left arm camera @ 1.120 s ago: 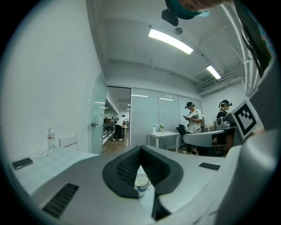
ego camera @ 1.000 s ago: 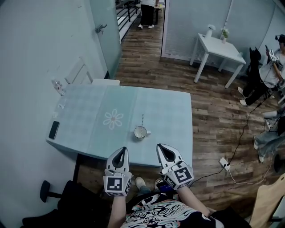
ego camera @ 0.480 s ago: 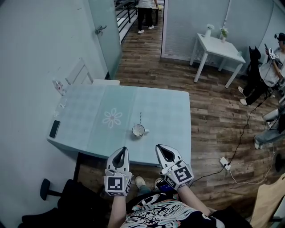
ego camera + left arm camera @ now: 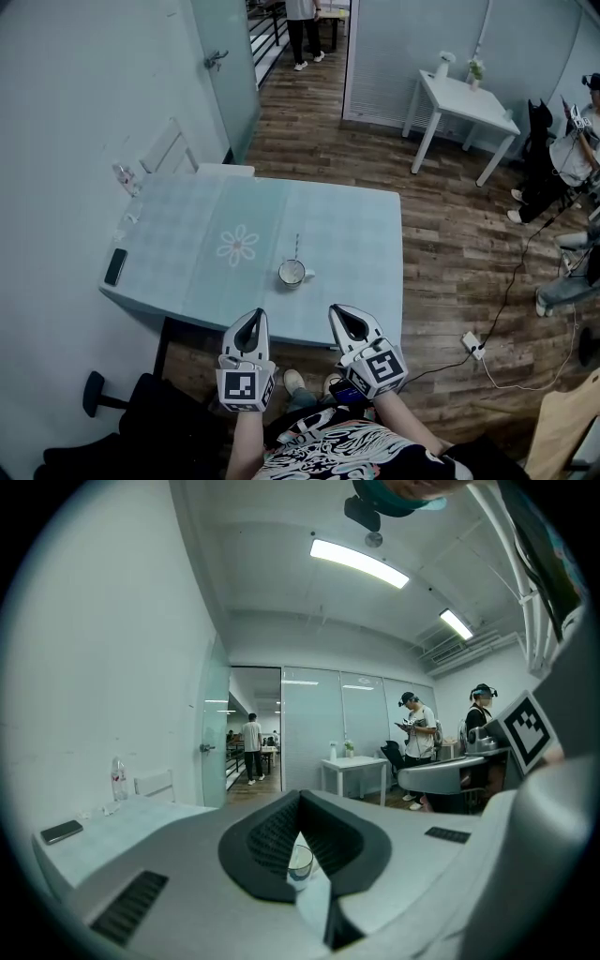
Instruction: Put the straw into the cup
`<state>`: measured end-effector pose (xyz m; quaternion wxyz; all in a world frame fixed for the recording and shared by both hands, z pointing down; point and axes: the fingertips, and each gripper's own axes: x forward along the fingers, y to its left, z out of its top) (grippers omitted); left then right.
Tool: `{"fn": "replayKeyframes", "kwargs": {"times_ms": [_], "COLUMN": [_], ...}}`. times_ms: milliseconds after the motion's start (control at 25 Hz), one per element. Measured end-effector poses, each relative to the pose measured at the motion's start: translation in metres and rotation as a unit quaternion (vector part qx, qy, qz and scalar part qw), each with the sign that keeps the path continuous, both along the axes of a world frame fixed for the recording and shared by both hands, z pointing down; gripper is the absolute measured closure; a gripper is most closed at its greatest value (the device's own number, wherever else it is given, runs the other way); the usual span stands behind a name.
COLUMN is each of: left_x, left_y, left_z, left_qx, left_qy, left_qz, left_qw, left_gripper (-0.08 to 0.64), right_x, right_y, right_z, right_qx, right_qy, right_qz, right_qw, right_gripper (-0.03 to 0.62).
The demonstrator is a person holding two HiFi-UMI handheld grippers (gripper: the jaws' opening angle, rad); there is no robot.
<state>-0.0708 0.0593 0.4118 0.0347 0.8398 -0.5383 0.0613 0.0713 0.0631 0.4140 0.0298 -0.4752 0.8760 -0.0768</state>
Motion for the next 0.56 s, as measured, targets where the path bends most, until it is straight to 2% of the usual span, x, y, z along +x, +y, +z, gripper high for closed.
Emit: {"fn": "replayKeyframes", "kwargs": {"times_ms": [560], "left_x": [0.0033], "left_y": [-0.0022], "left_z": [0.0083], "left_qx": [-0.008], "left_qy": [-0.011], "left_qz": [0.006], "left_qw": [0.9999], "left_gripper": [0.548], "right_x": [-0.0015], "right_y": [-0.0052], "right_z": [0.0027], "right_qx": [-0.006], "right_qy": [-0.007], "right_qz": [-0.001], "right_qw": [1.000], "right_gripper": [0.589]}}
